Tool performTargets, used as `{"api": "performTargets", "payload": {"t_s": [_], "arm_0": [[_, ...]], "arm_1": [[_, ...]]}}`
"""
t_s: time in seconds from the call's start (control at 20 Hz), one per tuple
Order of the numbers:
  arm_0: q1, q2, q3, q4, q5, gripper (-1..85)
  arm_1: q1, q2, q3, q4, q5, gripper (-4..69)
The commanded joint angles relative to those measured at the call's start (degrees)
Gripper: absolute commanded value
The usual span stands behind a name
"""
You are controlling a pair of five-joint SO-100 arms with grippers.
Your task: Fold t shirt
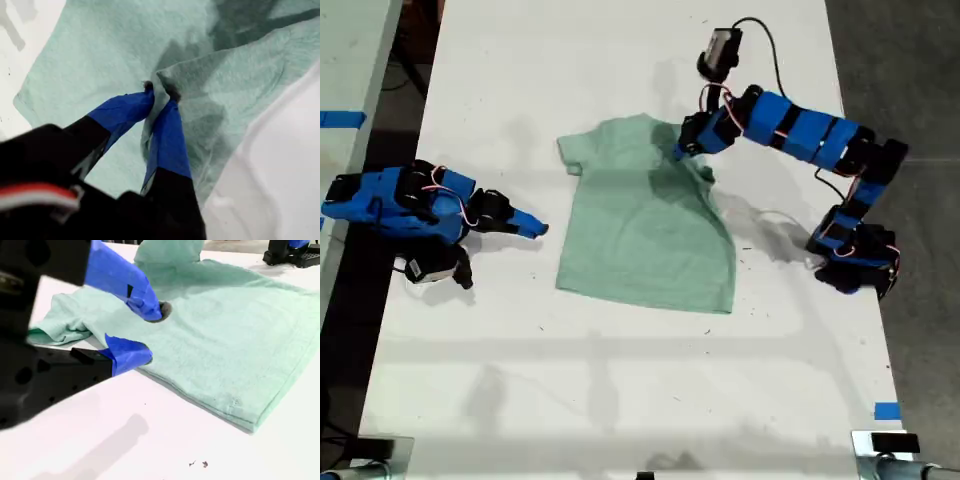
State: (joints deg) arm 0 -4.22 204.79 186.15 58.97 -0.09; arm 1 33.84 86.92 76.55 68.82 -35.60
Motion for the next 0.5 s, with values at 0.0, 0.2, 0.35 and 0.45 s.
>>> {"api": "performTargets", "payload": {"t_s": [0.0, 0.2, 0.35, 0.45], "arm_0": [[0.0, -0.09, 2.46, -0.44, 0.26, 10.4], [0.0, -0.09, 2.46, -0.44, 0.26, 10.4], [0.0, -0.09, 2.46, -0.44, 0.26, 10.4], [0.0, -0.09, 2.46, -0.44, 0.26, 10.4]], "arm_1": [[-3.34, -8.7, -12.04, 0.53, 1.32, 19.8], [-2.55, -11.16, -16.52, 5.27, 1.93, 30.2], [0.18, -3.34, -15.29, 12.74, 0.88, 27.9], [0.97, 4.57, -10.99, 19.42, 1.23, 22.7]]}}
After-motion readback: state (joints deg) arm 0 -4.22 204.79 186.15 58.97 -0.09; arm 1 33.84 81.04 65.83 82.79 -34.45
